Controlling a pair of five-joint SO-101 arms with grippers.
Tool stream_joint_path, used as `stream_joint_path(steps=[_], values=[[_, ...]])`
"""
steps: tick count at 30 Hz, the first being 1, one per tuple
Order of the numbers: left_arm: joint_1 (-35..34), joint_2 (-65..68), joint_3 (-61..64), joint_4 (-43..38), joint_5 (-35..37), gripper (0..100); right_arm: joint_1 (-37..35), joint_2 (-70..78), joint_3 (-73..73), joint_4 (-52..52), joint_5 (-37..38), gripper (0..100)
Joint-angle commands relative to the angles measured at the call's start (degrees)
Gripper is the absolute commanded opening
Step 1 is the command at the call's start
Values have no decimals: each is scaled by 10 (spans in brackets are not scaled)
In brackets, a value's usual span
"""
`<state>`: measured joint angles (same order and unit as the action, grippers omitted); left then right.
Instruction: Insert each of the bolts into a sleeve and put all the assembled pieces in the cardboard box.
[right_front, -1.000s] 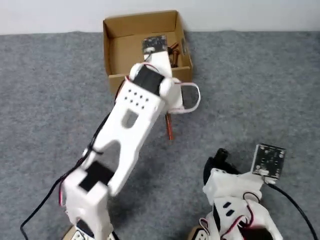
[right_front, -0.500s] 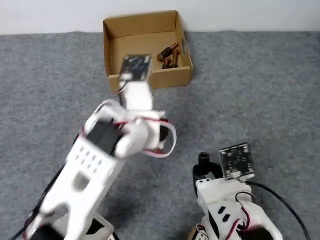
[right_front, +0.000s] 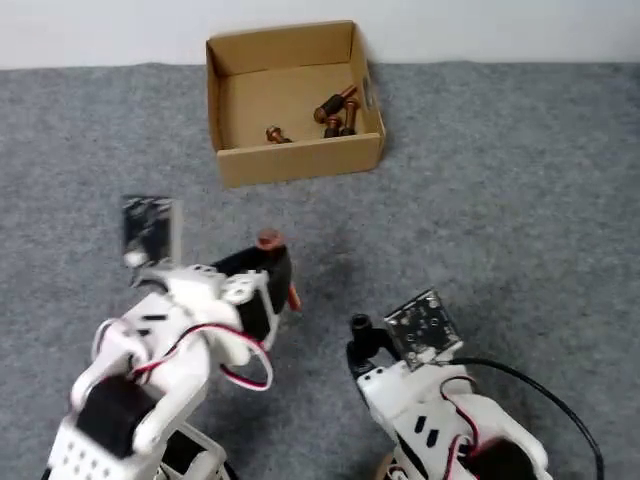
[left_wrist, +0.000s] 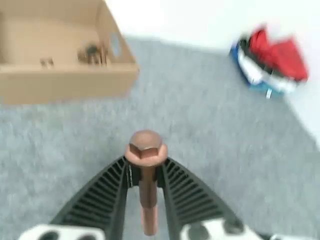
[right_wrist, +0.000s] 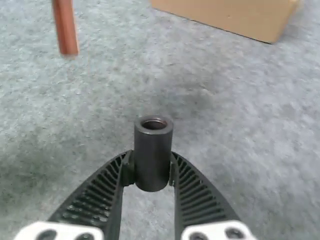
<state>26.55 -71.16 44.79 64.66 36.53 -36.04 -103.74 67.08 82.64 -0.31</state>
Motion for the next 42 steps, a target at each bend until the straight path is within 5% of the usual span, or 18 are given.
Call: stream_joint_path(steps=[1,10,15,37,42], values=[[-7,-65,14,-38,-15,4,-43,8,25,-73,30,8],[23,-193,130,-127,-18,4,-91,9,73,-204,74,8],[67,-233,183,-127,-17,4,-95,9,74,-225,98,8],[25,-247,255,-125,-20,4,-92,8,44,-242,98,8],[68,-248,255,-81,-20,4,-92,8,43,-244,109,8]])
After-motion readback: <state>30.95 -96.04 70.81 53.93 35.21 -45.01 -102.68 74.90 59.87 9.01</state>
